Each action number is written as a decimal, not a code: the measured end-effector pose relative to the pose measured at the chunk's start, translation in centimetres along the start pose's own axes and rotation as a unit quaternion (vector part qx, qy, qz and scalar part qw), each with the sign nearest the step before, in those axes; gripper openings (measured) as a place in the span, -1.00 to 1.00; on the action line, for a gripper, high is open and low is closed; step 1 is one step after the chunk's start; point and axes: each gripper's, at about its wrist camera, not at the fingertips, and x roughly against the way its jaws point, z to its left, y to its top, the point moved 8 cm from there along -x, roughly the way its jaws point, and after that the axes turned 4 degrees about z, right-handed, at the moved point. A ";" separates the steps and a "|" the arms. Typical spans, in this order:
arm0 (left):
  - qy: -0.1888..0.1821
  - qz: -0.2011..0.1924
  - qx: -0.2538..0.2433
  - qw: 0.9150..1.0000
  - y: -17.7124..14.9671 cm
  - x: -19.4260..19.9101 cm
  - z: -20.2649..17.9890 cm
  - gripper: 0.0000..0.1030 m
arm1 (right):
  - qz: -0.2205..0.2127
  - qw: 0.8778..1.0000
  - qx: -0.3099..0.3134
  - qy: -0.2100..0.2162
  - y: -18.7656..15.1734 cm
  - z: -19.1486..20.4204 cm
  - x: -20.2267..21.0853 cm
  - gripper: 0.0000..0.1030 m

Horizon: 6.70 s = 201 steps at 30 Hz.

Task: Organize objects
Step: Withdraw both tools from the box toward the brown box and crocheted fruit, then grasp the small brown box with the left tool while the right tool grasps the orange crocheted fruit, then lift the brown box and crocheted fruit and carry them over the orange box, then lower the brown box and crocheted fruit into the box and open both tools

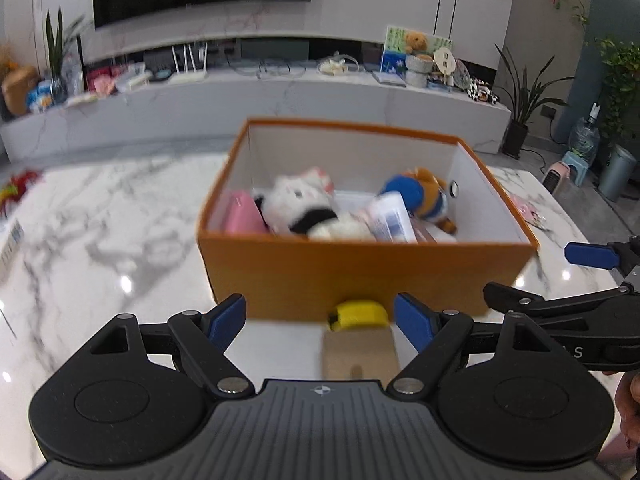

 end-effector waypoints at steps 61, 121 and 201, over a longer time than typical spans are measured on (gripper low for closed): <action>0.021 0.103 0.024 0.994 -4.9 -8.7 3.2 0.42 | 0.099 0.988 -0.056 0.106 -7.3 7.1 -6.2 0.06; 0.027 -0.078 0.009 0.997 8.4 1.2 1.9 0.41 | -0.099 0.983 -0.135 0.071 5.5 -0.5 2.9 0.06; 0.109 0.044 -0.001 0.993 6.6 -9.6 1.3 0.39 | 0.091 0.981 -0.146 0.088 4.1 1.4 -12.5 0.05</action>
